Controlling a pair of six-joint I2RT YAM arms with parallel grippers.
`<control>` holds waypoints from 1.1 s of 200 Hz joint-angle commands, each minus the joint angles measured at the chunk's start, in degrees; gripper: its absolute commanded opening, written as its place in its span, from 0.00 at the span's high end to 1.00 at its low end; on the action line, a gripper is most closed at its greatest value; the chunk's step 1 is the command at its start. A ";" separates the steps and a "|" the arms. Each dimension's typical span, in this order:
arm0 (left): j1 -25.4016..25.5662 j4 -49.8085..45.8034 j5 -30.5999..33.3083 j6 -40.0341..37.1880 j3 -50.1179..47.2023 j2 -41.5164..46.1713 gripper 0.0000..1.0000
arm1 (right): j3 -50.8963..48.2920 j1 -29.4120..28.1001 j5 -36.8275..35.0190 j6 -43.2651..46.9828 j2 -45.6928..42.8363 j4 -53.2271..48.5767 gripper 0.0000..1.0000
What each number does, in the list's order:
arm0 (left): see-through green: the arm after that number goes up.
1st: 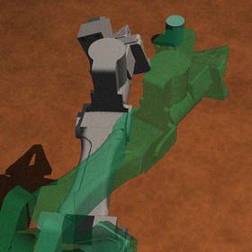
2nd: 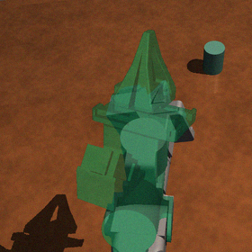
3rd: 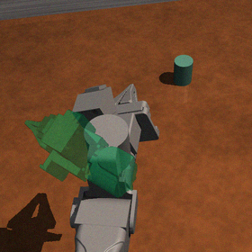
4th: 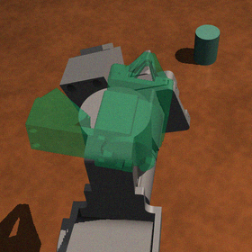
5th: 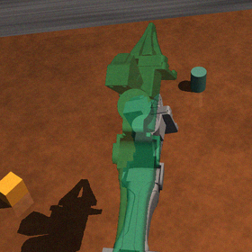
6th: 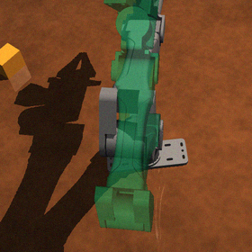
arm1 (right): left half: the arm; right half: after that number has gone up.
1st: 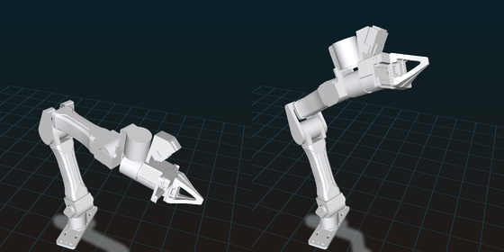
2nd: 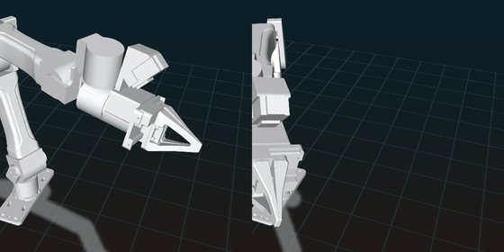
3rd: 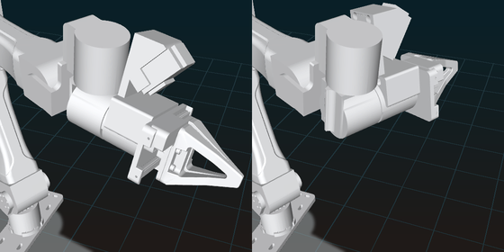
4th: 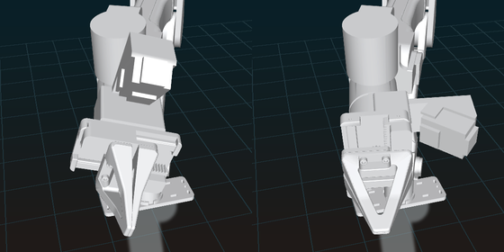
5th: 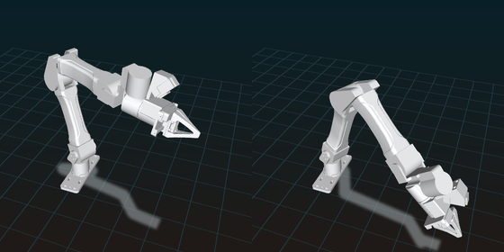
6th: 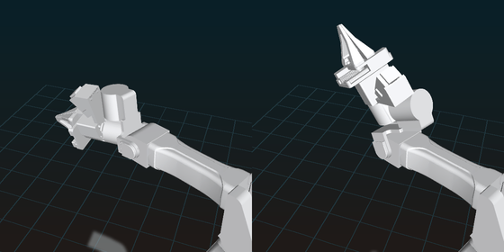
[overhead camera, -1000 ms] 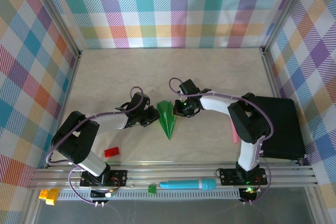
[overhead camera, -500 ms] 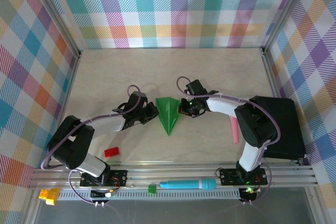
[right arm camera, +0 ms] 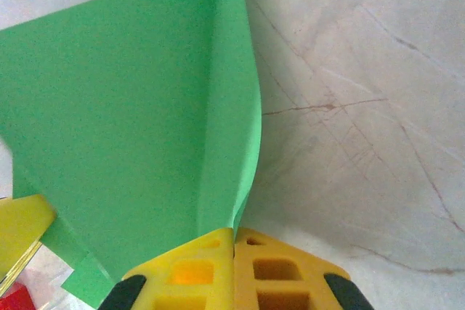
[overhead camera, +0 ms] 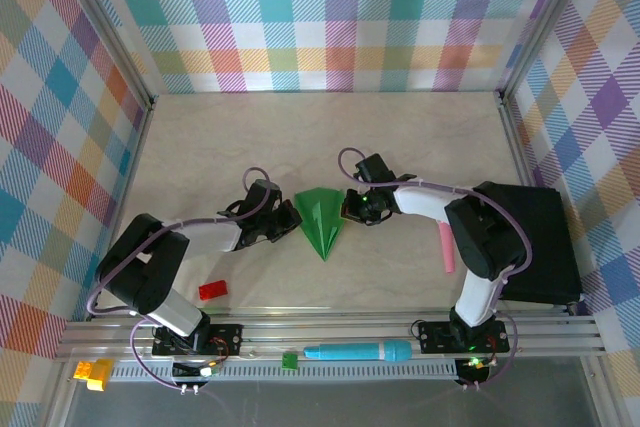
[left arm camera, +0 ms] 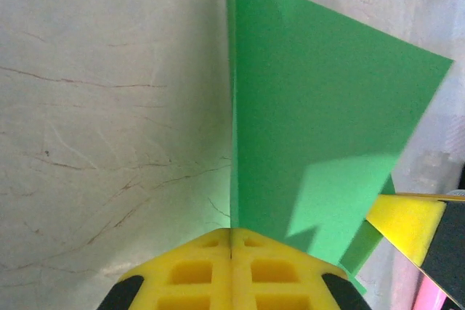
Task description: Fold a paper plane with a square sheet of paper (pick it up from the middle)
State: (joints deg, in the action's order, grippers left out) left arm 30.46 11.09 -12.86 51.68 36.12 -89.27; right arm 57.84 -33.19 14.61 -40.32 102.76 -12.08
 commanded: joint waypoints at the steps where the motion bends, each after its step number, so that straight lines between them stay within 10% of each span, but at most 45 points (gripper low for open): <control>1: -0.57 1.83 -0.47 0.45 -0.79 -0.91 1.00 | 0.22 0.05 0.66 -0.78 1.21 -0.11 1.00; 86: -0.57 1.57 -2.62 0.27 0.86 -0.09 1.00 | 0.15 -1.27 0.37 1.53 -7.92 -5.41 0.65; 220: -0.60 0.87 -3.13 0.05 1.29 0.24 1.00 | 2.56 -6.36 4.58 1.55 -1.18 -4.43 0.62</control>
State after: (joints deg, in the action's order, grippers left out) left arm 30.44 11.14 -15.42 51.66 36.21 -89.67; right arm 58.94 -39.33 16.47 -39.62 101.16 -17.17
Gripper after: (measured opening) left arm 0.043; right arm 0.393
